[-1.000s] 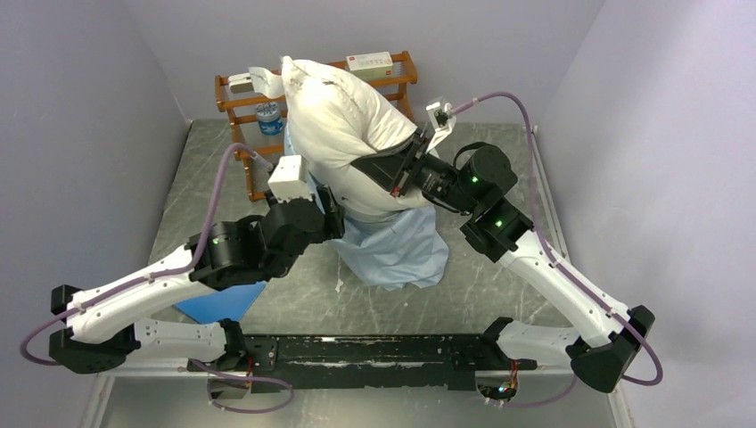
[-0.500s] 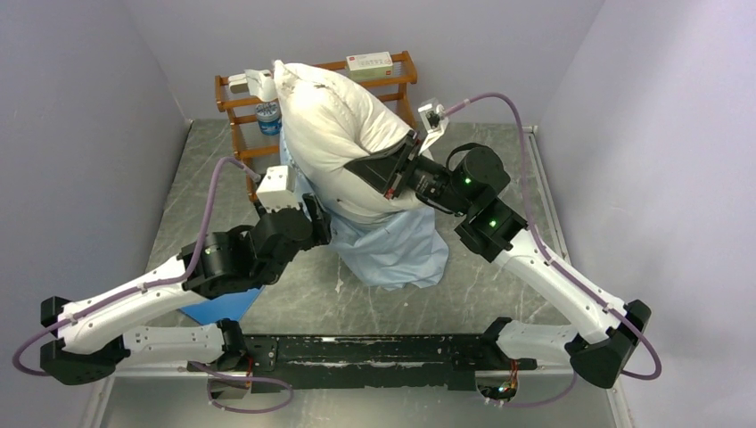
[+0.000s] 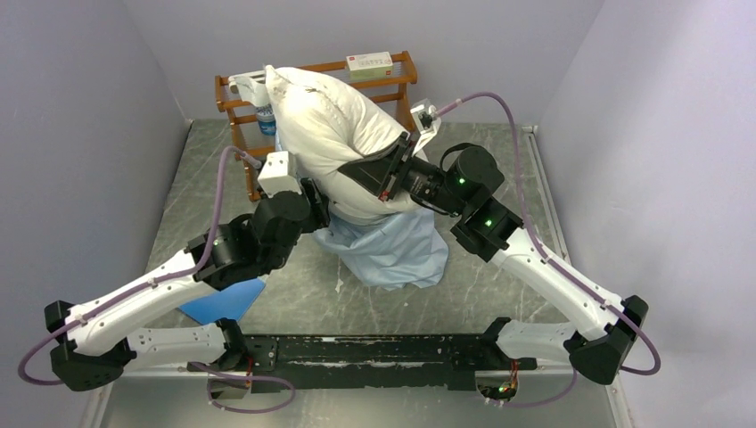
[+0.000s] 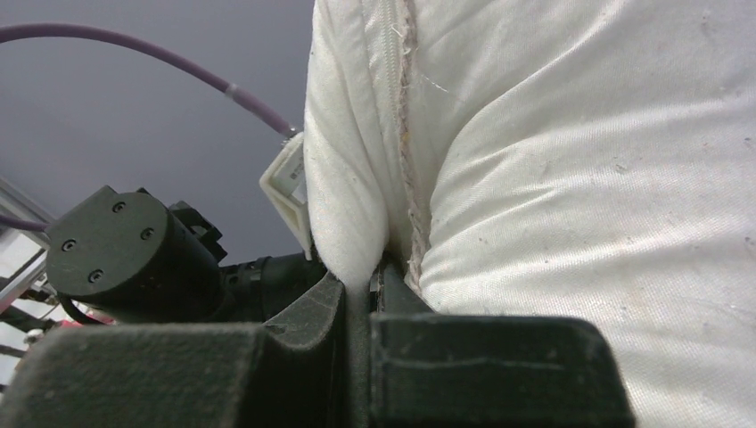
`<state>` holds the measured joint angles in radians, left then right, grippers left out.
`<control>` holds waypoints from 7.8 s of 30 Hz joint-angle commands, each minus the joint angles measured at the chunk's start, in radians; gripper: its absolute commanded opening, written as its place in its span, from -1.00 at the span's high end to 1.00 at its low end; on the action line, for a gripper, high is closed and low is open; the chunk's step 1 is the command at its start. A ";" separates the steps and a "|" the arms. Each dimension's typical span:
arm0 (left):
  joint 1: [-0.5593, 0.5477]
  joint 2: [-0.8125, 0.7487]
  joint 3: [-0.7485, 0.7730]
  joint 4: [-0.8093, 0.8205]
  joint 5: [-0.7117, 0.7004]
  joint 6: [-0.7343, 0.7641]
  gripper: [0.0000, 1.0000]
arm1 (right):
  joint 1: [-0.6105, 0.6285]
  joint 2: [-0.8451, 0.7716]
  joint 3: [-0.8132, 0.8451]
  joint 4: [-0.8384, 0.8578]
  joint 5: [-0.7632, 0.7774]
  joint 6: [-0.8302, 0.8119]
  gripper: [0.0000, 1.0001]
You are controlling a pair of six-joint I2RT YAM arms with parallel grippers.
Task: Put the pillow into the pillowcase
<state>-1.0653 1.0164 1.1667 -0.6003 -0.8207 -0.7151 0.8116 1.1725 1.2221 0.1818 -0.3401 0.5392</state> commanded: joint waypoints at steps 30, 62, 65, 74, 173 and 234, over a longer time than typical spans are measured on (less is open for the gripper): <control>0.031 -0.285 -0.150 0.354 0.198 0.103 0.90 | 0.038 0.083 0.108 0.090 0.015 0.080 -0.09; 0.031 -0.316 -0.140 0.201 0.253 0.160 0.90 | 0.037 0.028 0.242 0.131 -0.094 0.226 -0.63; 0.031 -0.366 -0.165 0.184 0.228 0.156 0.90 | 0.037 0.022 0.257 0.153 -0.104 0.247 -0.67; 0.031 -0.416 -0.171 0.159 0.188 0.217 0.91 | 0.037 -0.005 0.324 0.189 -0.079 0.245 -0.77; 0.031 -0.244 0.069 0.314 0.221 0.322 0.90 | -0.249 -0.035 0.499 -0.665 0.599 -0.237 0.49; 0.030 -0.164 0.104 0.364 0.324 0.355 0.90 | -0.248 0.337 0.656 -0.970 0.262 -0.371 1.00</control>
<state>-1.0355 0.8478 1.2503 -0.3058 -0.5579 -0.3733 0.5621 1.5013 1.8423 -0.7803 -0.1497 0.1707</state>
